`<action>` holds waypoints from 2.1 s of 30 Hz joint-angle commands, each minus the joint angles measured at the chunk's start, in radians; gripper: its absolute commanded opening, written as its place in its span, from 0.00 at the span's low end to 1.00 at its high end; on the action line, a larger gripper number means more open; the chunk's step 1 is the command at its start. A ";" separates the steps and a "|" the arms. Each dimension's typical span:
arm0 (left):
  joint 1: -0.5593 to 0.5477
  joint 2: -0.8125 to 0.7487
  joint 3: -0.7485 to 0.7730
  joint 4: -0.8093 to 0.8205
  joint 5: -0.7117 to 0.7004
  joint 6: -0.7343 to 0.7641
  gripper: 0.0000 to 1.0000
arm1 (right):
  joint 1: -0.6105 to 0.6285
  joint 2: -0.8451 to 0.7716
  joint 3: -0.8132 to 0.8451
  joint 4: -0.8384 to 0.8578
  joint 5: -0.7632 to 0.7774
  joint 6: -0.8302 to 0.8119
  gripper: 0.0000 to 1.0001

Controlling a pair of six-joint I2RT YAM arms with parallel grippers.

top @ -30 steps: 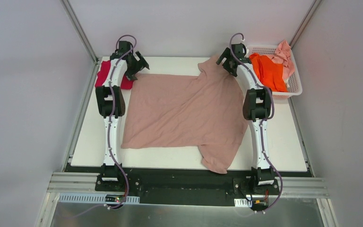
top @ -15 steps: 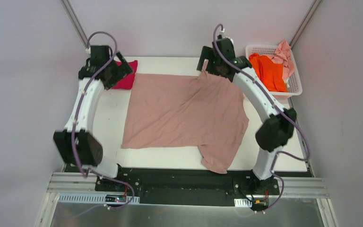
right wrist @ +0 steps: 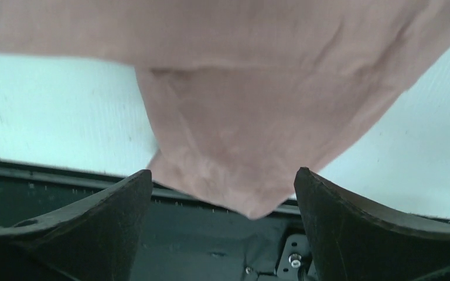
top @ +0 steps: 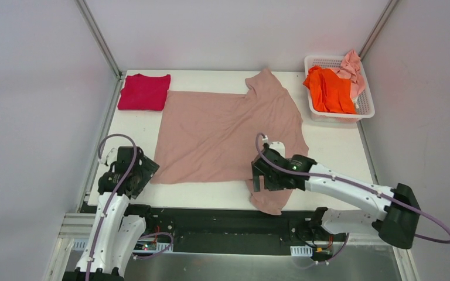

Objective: Fold and stack the t-shirts
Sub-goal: Grab the side of the flattened tshirt closest away from the robot with both arms

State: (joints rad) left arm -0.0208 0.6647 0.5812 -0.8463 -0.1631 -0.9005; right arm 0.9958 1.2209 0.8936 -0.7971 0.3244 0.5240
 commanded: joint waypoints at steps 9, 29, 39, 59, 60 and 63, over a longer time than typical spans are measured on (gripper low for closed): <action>-0.030 0.007 -0.098 -0.112 -0.110 -0.227 0.76 | 0.189 -0.223 -0.224 -0.047 -0.130 0.322 0.81; -0.030 0.148 -0.167 0.173 -0.036 -0.195 0.55 | 0.225 -0.096 -0.339 0.093 0.026 0.387 0.65; -0.030 0.245 -0.184 0.256 -0.027 -0.193 0.35 | 0.212 -0.002 -0.336 0.117 0.051 0.391 0.55; -0.030 0.131 -0.155 0.266 -0.017 -0.150 0.00 | 0.120 -0.145 -0.240 -0.036 0.022 0.328 0.00; -0.030 0.131 -0.148 0.266 -0.017 -0.147 0.00 | 0.107 -0.147 -0.229 -0.039 0.014 0.311 0.00; -0.030 0.138 -0.121 0.266 -0.021 -0.143 0.00 | 0.061 -0.148 -0.172 -0.056 -0.003 0.254 0.00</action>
State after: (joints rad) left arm -0.0463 0.8043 0.4038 -0.5663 -0.1890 -1.0645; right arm 1.1030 1.0912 0.6315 -0.8032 0.3367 0.8562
